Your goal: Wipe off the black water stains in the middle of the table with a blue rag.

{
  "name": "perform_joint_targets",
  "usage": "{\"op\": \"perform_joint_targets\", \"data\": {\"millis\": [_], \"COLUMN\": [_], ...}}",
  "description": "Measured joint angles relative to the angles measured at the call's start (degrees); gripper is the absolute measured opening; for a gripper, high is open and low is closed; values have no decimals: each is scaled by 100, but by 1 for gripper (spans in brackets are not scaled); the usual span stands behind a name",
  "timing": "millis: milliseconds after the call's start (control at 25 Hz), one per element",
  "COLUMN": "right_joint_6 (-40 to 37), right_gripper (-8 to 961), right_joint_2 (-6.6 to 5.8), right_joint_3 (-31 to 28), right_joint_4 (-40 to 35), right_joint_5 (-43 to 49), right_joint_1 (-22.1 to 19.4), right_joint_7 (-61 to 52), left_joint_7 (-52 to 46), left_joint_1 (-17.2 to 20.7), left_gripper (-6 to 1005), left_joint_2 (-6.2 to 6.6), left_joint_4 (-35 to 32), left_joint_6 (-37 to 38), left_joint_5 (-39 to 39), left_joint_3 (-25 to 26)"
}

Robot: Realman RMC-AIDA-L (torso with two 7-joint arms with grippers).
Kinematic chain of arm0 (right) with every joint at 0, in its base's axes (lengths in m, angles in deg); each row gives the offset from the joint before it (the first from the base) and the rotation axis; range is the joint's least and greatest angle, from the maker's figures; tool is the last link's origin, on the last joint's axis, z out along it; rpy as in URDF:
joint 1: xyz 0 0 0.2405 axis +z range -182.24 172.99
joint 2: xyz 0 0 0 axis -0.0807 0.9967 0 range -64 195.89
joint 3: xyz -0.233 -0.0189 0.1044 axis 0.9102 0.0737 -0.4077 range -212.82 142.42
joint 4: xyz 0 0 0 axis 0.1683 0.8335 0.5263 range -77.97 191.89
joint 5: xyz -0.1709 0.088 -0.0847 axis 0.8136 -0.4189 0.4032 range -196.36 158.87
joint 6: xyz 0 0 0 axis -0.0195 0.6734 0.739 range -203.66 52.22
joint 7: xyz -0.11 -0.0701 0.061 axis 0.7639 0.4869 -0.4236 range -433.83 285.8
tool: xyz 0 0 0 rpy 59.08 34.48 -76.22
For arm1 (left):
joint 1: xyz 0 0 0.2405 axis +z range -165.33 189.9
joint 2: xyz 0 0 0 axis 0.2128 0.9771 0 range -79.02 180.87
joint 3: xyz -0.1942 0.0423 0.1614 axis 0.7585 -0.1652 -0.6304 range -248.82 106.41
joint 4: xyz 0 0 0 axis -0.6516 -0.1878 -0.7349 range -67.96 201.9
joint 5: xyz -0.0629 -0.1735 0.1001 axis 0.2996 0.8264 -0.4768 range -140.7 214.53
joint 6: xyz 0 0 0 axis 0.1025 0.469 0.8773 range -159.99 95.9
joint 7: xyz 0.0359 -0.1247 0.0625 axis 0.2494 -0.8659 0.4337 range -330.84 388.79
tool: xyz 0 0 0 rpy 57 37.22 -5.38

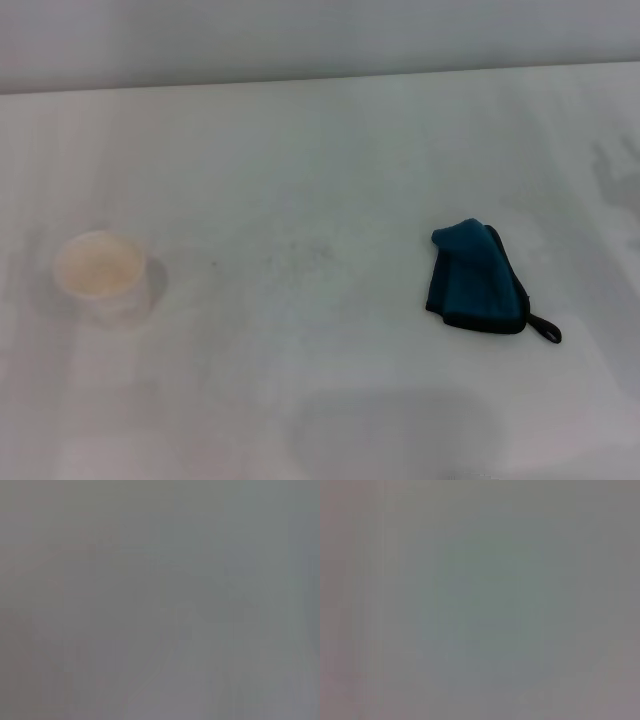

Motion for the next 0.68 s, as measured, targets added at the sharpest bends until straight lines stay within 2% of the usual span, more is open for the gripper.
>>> {"op": "perform_joint_targets", "data": {"millis": [400, 680], "right_joint_6": [-5, 38], "right_gripper": [405, 403], "right_joint_2": [1, 9], "right_joint_3": [-400, -513], "right_joint_4": [153, 109], "right_joint_5": [-22, -22], "right_joint_1": [109, 155], "right_joint_7": [202, 212], "left_joint_7": [29, 63], "left_joint_1": [1, -19], "left_gripper": [879, 879], "left_joint_2": [-5, 6], "left_joint_4": [-231, -286], "left_joint_6": [65, 345], "left_joint_5": [137, -149], "left_joint_3": [-1, -14]}}
